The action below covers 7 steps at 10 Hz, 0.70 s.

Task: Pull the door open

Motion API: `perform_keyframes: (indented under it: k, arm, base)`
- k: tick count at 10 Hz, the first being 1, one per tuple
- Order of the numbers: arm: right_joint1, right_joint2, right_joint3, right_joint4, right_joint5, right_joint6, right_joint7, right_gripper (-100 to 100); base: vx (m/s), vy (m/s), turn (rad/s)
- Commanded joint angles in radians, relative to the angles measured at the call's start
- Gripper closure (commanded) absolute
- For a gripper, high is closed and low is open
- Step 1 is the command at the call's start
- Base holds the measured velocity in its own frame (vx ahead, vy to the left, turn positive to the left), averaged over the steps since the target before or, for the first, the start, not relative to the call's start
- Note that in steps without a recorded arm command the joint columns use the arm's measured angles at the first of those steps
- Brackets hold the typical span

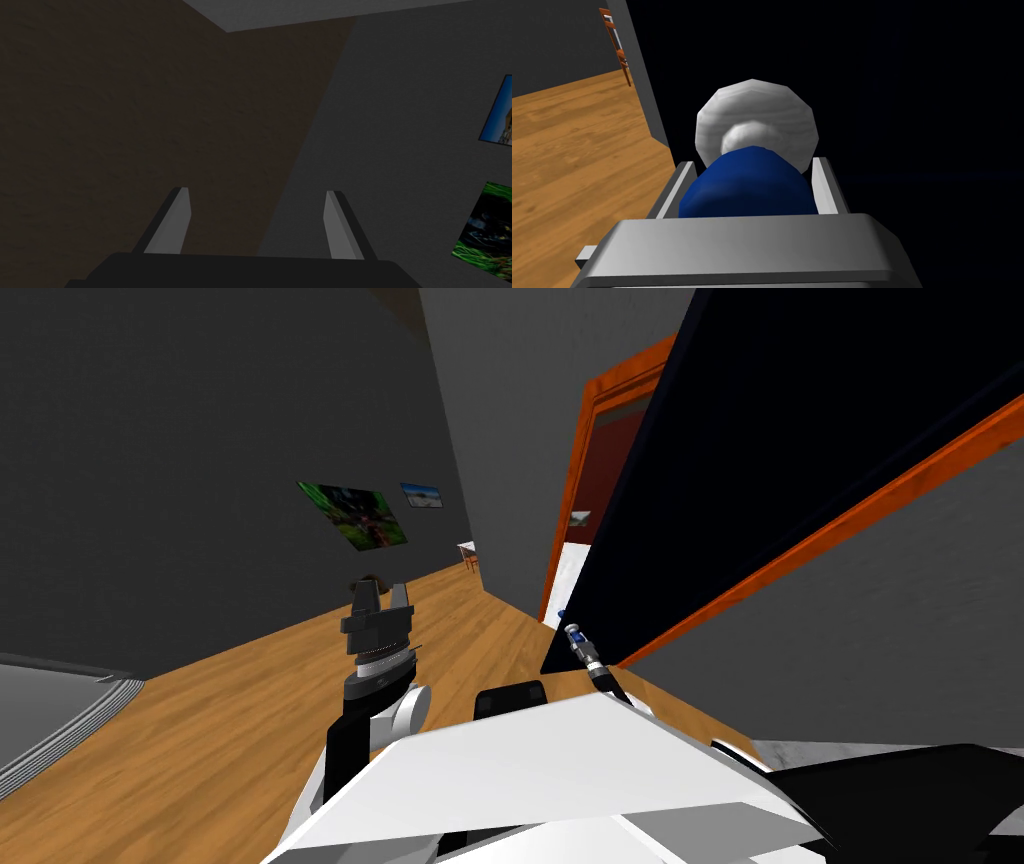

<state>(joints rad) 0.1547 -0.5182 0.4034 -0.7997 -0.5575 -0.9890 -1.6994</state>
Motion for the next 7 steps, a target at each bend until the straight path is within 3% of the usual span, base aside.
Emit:
perform_keyframes:
  k: [1,7]
  arm:
    - [0.0,0.0,0.0,0.0,0.0,0.0,0.0,100]
    - [0.034,-0.044,0.054,0.036,0.023,-0.099,-0.064,100]
  base:
    - [-0.099,-0.023,0.018]
    - [-0.198,-0.053,0.144]
